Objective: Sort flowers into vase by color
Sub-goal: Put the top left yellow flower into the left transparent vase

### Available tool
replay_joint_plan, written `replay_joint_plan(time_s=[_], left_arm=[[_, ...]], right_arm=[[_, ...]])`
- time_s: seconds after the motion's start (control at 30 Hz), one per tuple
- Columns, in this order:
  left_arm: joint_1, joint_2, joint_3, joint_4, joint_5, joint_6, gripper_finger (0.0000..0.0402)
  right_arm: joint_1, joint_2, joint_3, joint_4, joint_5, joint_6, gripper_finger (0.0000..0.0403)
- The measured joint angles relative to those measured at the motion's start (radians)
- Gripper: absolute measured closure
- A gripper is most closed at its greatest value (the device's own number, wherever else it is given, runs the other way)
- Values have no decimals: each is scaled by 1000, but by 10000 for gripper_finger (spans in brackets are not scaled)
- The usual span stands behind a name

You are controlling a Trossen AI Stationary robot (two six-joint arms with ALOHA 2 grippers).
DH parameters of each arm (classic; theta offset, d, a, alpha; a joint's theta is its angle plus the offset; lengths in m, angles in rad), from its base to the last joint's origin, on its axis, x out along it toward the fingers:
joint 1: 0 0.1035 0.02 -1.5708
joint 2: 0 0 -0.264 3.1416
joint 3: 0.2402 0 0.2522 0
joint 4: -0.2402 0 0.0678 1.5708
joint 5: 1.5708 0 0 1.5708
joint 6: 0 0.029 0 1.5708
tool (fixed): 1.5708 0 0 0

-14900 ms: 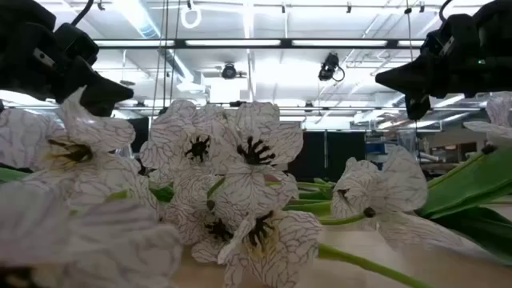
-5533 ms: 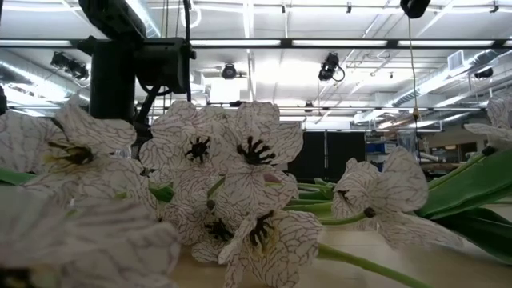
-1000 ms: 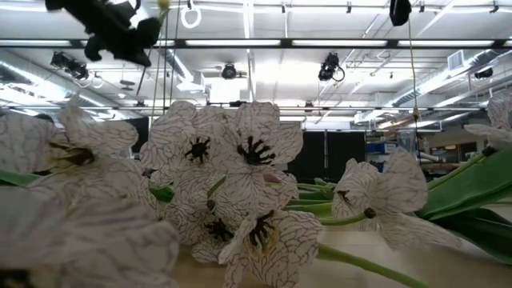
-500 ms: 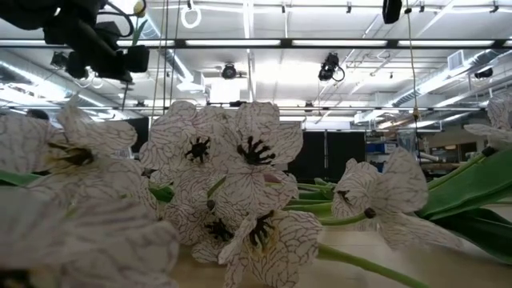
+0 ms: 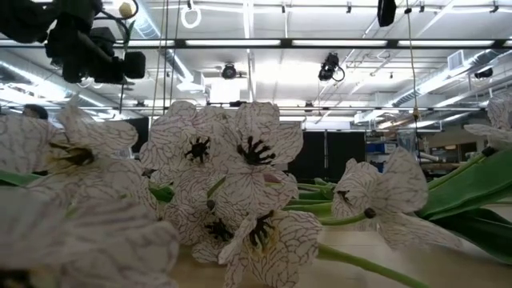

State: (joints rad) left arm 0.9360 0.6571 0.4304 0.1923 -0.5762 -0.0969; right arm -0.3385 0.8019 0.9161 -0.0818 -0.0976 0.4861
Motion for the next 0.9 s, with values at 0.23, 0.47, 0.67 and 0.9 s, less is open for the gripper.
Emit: replay_joint_plan(time_s=[0.23,0.47,0.67,0.9], left_arm=[[0,11,-11,-2,-9,18,401],[0,35,-11,22,-35,-17,401],[-12,78,-11,70,-95,-34,401],[-21,97,-11,80,-136,-32,401]], right_arm=[[0,5,0,7,0,-38,373],[0,5,0,7,-1,-70,373],[0,5,0,11,-1,-78,373],[1,5,0,38,-9,-97,373]])
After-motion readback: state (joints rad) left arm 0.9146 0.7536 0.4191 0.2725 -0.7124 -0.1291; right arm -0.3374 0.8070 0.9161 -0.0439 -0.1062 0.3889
